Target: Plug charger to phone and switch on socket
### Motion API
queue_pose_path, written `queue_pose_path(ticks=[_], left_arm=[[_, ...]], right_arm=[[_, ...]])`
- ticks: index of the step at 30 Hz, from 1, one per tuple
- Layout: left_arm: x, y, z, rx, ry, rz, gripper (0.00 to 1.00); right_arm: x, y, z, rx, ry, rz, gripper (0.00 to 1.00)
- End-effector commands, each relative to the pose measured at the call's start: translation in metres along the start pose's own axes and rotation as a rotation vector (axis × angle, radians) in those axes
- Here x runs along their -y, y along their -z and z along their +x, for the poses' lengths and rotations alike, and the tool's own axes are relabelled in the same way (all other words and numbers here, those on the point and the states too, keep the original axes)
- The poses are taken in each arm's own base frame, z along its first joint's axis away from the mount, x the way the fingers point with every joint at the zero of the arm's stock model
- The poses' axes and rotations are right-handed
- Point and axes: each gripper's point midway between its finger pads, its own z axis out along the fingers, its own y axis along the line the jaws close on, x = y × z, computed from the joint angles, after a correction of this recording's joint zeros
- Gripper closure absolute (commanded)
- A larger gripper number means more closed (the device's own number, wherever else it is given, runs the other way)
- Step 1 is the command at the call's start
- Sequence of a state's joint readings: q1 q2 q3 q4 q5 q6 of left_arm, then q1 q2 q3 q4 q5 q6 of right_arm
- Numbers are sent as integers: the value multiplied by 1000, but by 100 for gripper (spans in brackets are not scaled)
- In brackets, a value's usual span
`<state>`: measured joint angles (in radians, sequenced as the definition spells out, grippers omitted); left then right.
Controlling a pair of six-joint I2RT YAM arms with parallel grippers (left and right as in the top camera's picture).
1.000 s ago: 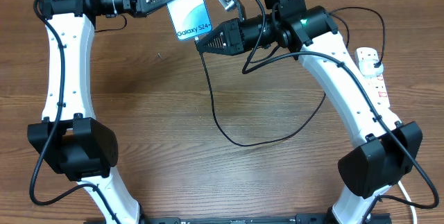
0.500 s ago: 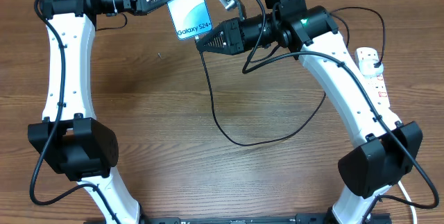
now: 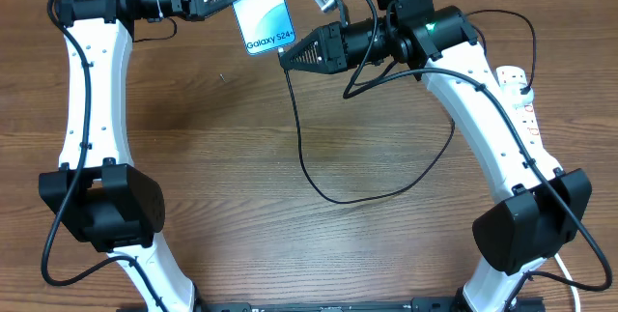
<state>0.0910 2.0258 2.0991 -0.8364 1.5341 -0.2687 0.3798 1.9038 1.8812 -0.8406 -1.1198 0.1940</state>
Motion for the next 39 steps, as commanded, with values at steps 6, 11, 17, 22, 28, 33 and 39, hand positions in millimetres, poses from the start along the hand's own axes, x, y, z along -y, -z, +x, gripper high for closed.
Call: queue_pose_path(ticks=[6, 11, 17, 22, 28, 33, 39], left_arm=[[13, -4, 1, -22, 24, 50, 96], [14, -4, 0, -23, 45, 50, 96], [14, -5, 0, -25, 41, 51, 96], [14, -5, 0, -25, 32, 51, 96], [14, -5, 0, -25, 33, 51, 96], [14, -5, 0, -25, 49, 51, 96], [14, -5, 0, -26, 55, 51, 96]], right_arm=[[-32, 8, -4, 15, 86, -36, 96], [-32, 8, -4, 13, 95, -38, 96], [-34, 8, -4, 13, 99, -46, 96], [-35, 6, -4, 11, 104, -49, 96], [-40, 7, -6, 14, 125, -75, 96], [-40, 7, -6, 13, 123, -75, 96], [-40, 6, -5, 12, 123, -76, 96]])
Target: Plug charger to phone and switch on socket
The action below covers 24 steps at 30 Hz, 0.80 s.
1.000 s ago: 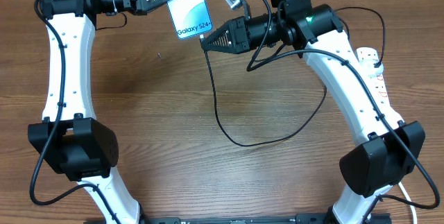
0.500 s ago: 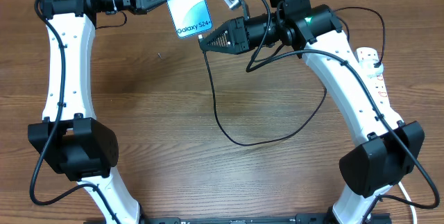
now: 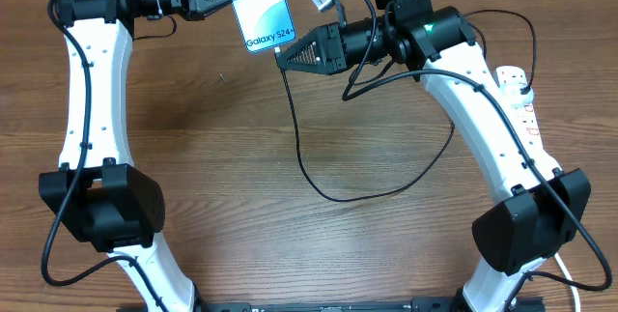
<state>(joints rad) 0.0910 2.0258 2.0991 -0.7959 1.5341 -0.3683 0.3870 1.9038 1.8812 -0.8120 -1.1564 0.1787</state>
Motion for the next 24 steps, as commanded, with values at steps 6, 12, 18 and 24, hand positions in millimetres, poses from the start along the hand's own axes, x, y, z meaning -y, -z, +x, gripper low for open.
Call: queue_pose_path(ticks=[6, 12, 18, 24], left_arm=[[13, -5, 4, -29, -4, 50, 96], [14, -9, 5, -37, -4, 54, 96], [16, -16, 7, -51, -19, 62, 96], [16, -16, 7, -51, -19, 62, 96]], right_arm=[[-32, 7, -6, 16, 80, -33, 96], [-32, 7, -6, 16, 80, -33, 96], [-32, 7, -6, 15, 79, -33, 96], [-31, 8, -6, 17, 80, -32, 96]])
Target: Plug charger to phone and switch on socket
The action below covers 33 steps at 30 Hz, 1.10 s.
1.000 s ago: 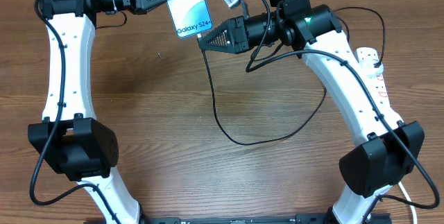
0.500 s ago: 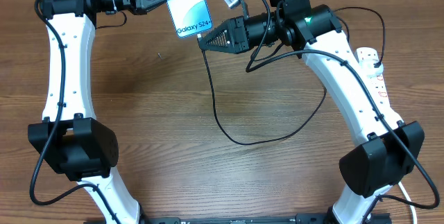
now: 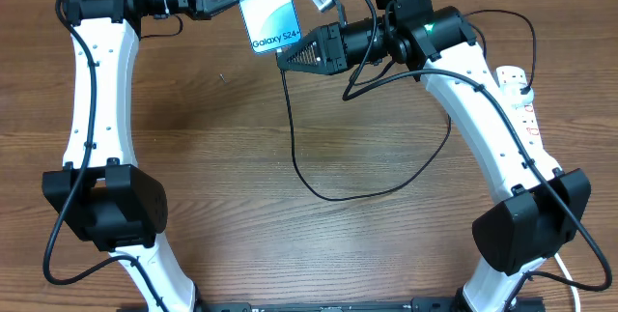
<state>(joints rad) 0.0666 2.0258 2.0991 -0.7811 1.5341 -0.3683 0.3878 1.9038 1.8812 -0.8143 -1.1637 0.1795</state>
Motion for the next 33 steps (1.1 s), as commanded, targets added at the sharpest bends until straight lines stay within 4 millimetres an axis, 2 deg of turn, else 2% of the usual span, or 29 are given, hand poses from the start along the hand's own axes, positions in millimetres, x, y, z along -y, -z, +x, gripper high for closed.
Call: queue_pose_path(ticks=[1, 11, 19, 33], left_arm=[[13, -6, 4, -30, -4, 51, 96], [13, -6, 4, -30, 1, 52, 96], [13, -6, 4, -31, 8, 52, 96], [16, -15, 8, -48, -35, 63, 96]], right_arm=[[-30, 8, -7, 20, 83, -24, 96], [-29, 10, -14, 43, 108, -17, 96], [-21, 14, -19, 65, 108, 23, 96], [-19, 16, -16, 59, 81, 28, 96]])
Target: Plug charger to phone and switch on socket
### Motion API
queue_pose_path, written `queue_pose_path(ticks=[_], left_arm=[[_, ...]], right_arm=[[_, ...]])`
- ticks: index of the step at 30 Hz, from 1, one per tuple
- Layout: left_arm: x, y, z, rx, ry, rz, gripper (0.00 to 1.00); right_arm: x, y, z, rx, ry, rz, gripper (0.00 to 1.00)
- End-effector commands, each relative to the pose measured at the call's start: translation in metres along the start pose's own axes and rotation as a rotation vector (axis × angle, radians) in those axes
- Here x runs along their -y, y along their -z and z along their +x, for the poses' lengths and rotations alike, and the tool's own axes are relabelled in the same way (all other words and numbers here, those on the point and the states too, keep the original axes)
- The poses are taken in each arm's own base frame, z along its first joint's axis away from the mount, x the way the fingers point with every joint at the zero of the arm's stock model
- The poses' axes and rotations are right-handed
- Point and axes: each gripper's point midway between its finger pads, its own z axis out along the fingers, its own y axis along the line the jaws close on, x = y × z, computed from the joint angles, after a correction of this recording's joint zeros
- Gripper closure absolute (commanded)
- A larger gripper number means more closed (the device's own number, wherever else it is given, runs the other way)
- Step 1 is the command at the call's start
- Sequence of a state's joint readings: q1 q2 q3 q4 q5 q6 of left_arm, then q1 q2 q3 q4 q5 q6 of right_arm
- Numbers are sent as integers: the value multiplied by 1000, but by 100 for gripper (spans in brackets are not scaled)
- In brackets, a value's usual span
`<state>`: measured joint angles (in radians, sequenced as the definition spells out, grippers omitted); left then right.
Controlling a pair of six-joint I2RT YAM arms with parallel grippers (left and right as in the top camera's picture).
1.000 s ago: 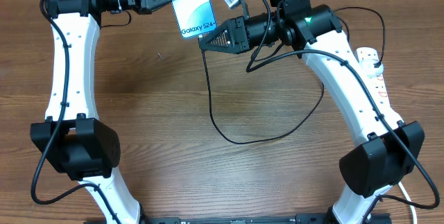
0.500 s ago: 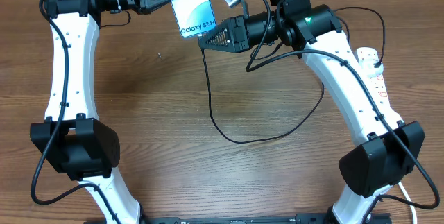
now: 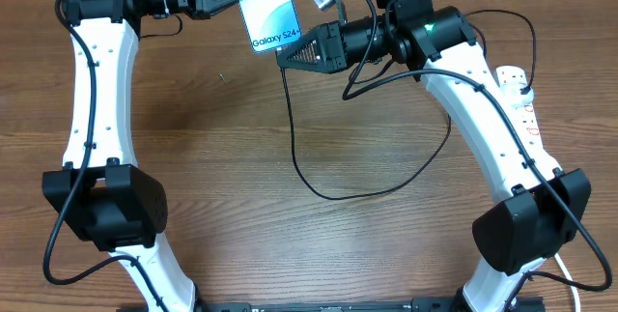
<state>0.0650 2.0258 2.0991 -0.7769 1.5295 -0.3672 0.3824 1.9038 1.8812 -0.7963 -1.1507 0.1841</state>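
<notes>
Only the overhead view shows. The phone, its pale blue screen reading "Galaxy S24+", is held up at the table's far edge with my left gripper shut on its left side. My right gripper is shut on the charger plug just below the phone's lower right corner; plug and port look touching, but the joint is too small to judge. The black cable drops from the plug, loops over the wood and runs back right. The white socket strip lies at the right edge, partly behind my right arm.
A small grey camera block sticks up beside the right wrist. The arms' black bases stand at the front left and front right. The brown wooden table spreads between them.
At first my left gripper held the phone slightly left, with the plug in my right gripper at its bottom edge. Then plug and phone sat a touch closer. By the last earlier moment the phone had shifted right and up over the plug, where both stay now.
</notes>
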Motion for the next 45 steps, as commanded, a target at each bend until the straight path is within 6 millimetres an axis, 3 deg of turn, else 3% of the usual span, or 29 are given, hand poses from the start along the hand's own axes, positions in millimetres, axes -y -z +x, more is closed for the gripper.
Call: queue_pose_path(ticks=[1, 33, 45], left_arm=[[16, -14, 8, -48, -29, 66, 96], [17, -19, 12, -60, -15, 73, 96], [16, -19, 15, -60, 5, 72, 96]], right_arm=[[-20, 15, -13, 46, 68, 16, 96], [-18, 17, -11, 43, 52, 21, 96], [-13, 17, -10, 44, 39, 48, 92]])
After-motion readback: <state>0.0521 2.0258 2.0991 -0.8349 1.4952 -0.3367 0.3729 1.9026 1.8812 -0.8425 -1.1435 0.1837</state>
